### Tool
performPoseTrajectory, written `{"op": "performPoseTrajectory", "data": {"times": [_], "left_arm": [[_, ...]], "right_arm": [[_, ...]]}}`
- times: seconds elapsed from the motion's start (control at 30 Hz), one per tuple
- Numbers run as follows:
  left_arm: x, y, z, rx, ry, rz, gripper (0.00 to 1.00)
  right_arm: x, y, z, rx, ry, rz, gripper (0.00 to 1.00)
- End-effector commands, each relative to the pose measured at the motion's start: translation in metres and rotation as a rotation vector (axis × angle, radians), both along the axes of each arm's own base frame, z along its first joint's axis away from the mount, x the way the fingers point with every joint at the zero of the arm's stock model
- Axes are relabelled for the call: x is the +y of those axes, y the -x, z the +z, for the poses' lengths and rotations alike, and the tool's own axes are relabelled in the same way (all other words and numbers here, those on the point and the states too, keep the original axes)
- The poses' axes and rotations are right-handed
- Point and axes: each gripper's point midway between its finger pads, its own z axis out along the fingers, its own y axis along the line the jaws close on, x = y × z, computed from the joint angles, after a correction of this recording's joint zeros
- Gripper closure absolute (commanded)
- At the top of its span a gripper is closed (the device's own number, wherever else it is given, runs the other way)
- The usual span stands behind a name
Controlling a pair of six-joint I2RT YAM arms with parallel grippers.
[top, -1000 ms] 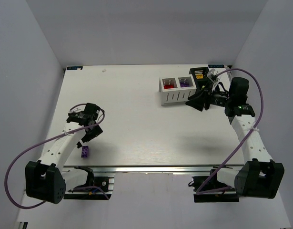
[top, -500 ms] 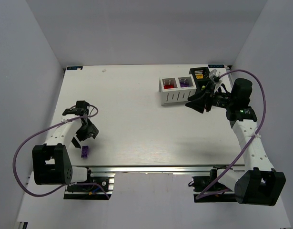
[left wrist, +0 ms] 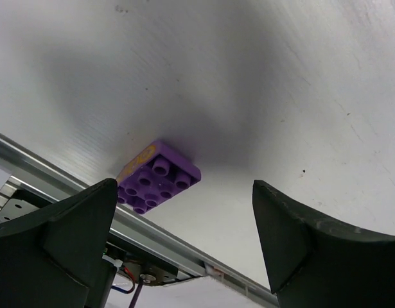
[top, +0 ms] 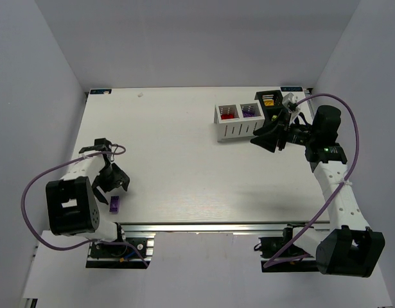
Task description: Sort the legos into containers by color
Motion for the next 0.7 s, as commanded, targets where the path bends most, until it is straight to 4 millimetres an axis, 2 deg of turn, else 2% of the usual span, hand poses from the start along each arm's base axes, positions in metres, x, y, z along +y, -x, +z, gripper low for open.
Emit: {"op": "performPoseTrajectory", "data": {"times": [0.0, 0.4, 0.6, 0.67], "left_arm": [[-0.006, -0.008, -0.006, -0.017, 0.064, -0.031, 0.05], [-0.013, -0.011, -0.023, 0.029, 0.148, -0.063, 0.12], [-0.022, -0.004, -0.028, 0.026, 0.195, -0.084, 0.25], [-0.03, -0.004, -0.025, 0.009, 0.231, -0.102, 0.28]], "right_arm": [[0.0, 0.003, 0.006, -0.047, -0.003, 0.014, 0.5], [-0.006, -0.001, 0.004, -0.036, -0.006, 0.002, 0.5], [-0.008, -0.002, 0.003, -0.026, -0.01, 0.005, 0.5], [-0.008, -0.003, 0.002, -0.021, -0.01, 0.002, 0.5]]}}
